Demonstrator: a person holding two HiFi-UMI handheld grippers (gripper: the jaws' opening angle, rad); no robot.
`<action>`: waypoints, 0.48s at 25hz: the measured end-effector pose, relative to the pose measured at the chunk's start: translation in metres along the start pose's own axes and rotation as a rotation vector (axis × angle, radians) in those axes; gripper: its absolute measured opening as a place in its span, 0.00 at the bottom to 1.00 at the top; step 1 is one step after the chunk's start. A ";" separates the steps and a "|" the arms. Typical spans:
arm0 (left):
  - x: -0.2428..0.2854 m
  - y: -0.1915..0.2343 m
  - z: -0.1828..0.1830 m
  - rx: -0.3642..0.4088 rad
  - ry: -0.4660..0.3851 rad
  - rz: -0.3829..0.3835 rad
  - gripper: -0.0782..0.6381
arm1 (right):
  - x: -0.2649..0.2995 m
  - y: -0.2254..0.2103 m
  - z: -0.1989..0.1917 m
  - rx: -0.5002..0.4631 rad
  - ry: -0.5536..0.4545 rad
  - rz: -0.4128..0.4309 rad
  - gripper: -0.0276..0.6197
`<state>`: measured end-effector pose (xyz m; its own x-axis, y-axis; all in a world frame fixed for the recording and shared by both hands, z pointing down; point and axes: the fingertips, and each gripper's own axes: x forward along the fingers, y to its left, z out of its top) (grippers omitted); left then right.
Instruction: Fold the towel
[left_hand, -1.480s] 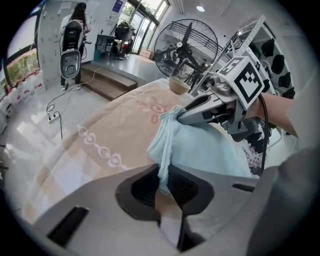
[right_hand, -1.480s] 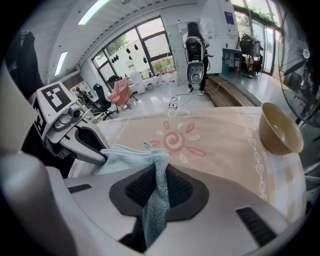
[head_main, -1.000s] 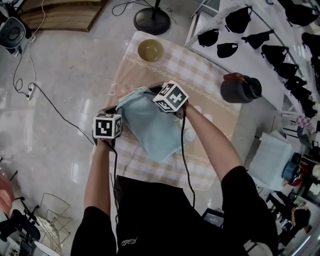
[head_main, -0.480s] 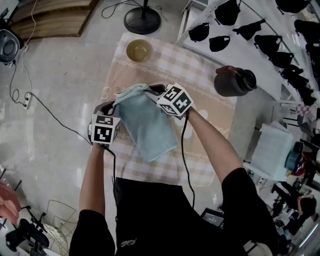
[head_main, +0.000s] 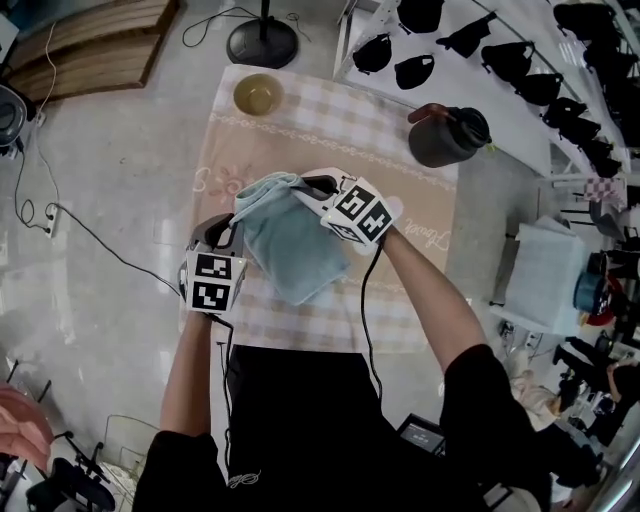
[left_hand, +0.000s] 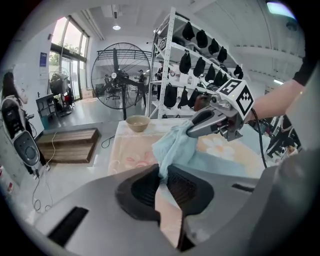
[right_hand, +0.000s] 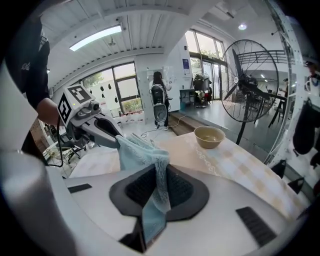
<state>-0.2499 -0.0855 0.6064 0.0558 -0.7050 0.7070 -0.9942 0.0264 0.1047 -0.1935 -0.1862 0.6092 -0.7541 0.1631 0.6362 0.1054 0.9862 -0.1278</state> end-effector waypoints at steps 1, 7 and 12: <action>-0.003 -0.007 -0.001 0.008 -0.003 -0.003 0.18 | -0.005 0.003 -0.003 0.001 -0.002 -0.001 0.13; -0.017 -0.050 -0.008 0.055 -0.042 0.017 0.18 | -0.039 0.024 -0.023 -0.039 -0.023 0.019 0.13; -0.034 -0.086 -0.026 0.056 -0.046 0.041 0.18 | -0.063 0.048 -0.037 -0.102 -0.051 0.044 0.13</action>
<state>-0.1637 -0.0451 0.5918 0.0115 -0.7363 0.6766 -0.9992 0.0172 0.0357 -0.1166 -0.1484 0.5914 -0.7791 0.2068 0.5918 0.2025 0.9764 -0.0746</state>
